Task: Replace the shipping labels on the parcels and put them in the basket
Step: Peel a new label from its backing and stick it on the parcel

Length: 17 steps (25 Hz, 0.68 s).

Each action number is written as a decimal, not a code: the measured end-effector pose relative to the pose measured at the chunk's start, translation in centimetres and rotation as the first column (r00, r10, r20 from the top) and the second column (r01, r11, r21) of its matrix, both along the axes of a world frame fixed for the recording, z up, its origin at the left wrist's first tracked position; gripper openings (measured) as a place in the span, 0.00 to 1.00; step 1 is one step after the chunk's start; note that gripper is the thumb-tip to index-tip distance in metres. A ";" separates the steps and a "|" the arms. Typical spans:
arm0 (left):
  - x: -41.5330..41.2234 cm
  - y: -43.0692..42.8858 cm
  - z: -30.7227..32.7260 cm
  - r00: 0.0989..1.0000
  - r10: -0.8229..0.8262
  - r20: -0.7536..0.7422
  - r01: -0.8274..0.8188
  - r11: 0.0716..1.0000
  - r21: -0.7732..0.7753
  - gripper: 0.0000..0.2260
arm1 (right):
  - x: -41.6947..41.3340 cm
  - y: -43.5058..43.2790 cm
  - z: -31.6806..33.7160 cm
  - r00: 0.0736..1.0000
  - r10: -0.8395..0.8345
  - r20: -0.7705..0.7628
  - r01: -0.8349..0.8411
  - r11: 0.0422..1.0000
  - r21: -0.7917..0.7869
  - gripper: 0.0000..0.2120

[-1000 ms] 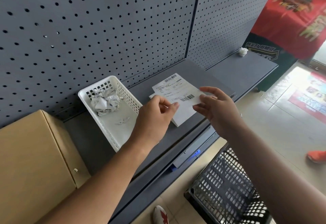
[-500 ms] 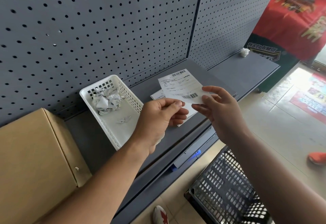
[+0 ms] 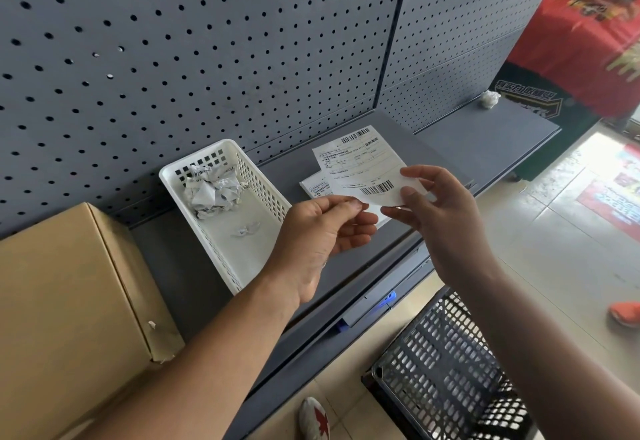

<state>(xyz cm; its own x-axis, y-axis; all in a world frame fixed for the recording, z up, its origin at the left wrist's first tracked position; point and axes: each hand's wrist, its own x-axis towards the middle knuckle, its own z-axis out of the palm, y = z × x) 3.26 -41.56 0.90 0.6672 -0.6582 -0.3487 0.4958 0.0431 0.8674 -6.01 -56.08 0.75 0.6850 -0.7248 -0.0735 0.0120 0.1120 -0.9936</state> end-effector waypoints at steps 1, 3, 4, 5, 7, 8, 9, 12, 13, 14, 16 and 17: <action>0.0 0.0 0.0 1.000 0.000 -0.017 0.000 1.000 -0.004 0.06 | 0.0 0.0 0.0 1.000 -0.003 0.001 0.003 1.000 -0.018 0.09; 0.0 -0.1 0.1 0.999 0.001 -0.048 -0.001 1.000 -0.018 0.08 | -0.1 -0.1 -0.1 1.000 -0.004 0.004 0.005 0.999 -0.049 0.08; 0.0 -0.1 0.2 0.998 0.007 -0.060 -0.009 1.000 -0.025 0.08 | -0.1 -0.1 -0.1 1.000 -0.002 0.003 0.003 0.998 -0.061 0.08; 0.0 -0.1 0.2 0.998 0.017 -0.067 -0.019 0.999 -0.030 0.07 | -0.1 -0.1 -0.2 1.000 0.001 0.002 -0.001 0.998 -0.068 0.08; 0.0 -0.3 0.2 0.997 0.031 -0.070 -0.034 0.999 -0.037 0.06 | -0.2 -0.2 -0.3 1.000 0.005 0.007 -0.005 0.998 -0.070 0.08; 0.0 -0.3 0.2 0.997 0.033 -0.070 -0.036 0.999 -0.040 0.06 | -0.2 -0.3 -0.4 1.000 0.006 0.011 -0.005 0.998 -0.069 0.08; 0.0 -0.3 0.2 0.997 0.035 -0.070 -0.038 0.998 -0.044 0.06 | -0.2 -0.3 -0.4 1.000 0.007 0.014 -0.006 0.998 -0.068 0.08; -0.1 -0.4 -0.1 0.996 0.046 -0.072 -0.051 0.996 -0.069 0.06 | -0.2 -0.4 -0.5 1.000 0.008 0.025 -0.006 0.998 -0.059 0.08; -0.1 -0.5 -0.1 0.996 0.051 -0.072 -0.056 0.995 -0.077 0.06 | -0.1 -0.4 -0.5 1.000 0.008 0.028 -0.007 0.998 -0.055 0.08; -0.2 -0.5 -0.2 0.996 0.056 -0.069 -0.061 0.995 -0.082 0.06 | -0.1 -0.4 -0.6 1.000 0.011 0.029 -0.009 0.998 -0.054 0.08; -0.3 -0.6 -0.3 0.996 0.068 -0.052 -0.072 0.994 -0.084 0.06 | -0.1 -0.4 -0.6 0.999 0.013 0.031 -0.011 0.998 -0.055 0.08; -0.3 -0.7 -0.4 0.996 0.076 -0.039 -0.079 0.993 -0.084 0.06 | -0.1 -0.5 -0.7 0.999 0.017 0.032 -0.015 0.999 -0.052 0.08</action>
<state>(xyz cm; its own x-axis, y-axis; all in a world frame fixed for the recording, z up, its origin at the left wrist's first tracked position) 2.95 -42.23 0.55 0.7058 -0.6330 -0.3181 0.5186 0.1556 0.8408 -6.12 -56.57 0.06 0.6980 -0.7159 -0.0139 0.0424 0.0608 -0.9972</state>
